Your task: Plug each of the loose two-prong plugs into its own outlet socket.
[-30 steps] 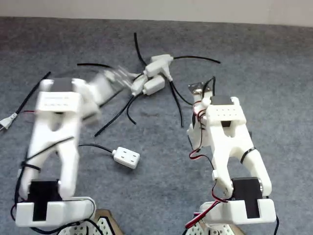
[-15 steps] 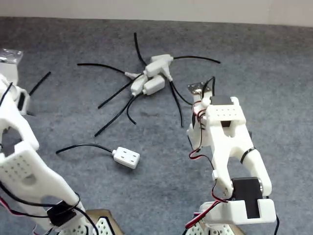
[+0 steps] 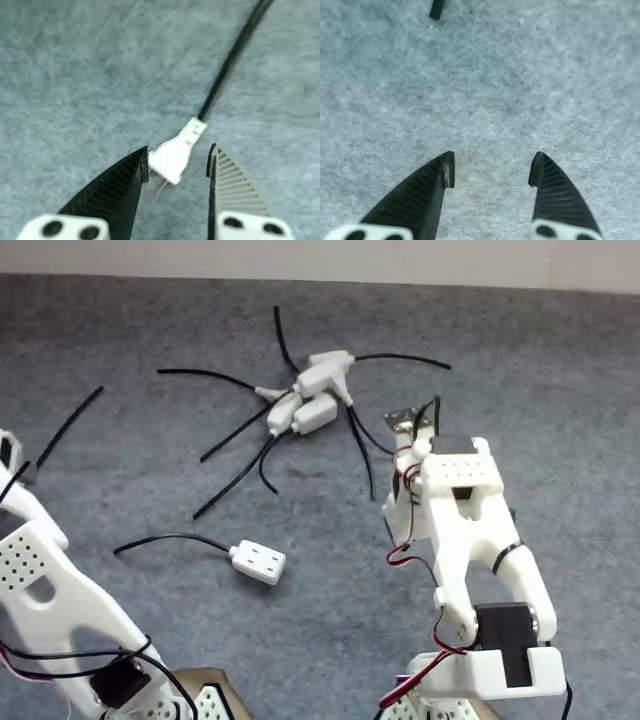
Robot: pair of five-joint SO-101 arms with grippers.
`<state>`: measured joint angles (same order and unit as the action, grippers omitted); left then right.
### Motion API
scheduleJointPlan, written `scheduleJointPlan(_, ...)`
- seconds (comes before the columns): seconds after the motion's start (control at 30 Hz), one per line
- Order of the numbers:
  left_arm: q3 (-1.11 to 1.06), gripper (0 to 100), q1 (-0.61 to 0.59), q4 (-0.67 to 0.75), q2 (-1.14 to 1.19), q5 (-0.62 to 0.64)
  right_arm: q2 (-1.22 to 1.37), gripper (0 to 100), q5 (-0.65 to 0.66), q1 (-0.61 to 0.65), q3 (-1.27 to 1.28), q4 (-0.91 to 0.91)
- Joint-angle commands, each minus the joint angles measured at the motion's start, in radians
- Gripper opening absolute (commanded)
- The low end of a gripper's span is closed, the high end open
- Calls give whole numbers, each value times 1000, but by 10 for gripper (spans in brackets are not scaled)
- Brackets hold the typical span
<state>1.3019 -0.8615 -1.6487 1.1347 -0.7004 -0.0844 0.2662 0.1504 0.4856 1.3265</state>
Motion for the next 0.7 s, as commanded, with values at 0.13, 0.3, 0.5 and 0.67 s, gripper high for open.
scheduleJointPlan(0.13, 54, 203, -8, -26, 30, -34, -47, 242, 0, 7, -2, 2)
scheduleJointPlan(0.3, 54, 203, -2, -26, 88, -49, -47, 242, 0, 7, -2, 2)
scheduleJointPlan(0.5, 54, 72, -2, -26, 119, -63, -47, 242, 2, 7, -2, 4)
scheduleJointPlan(0.67, 61, 63, 1, -72, 116, -64, -47, 242, 2, 7, -2, 4)
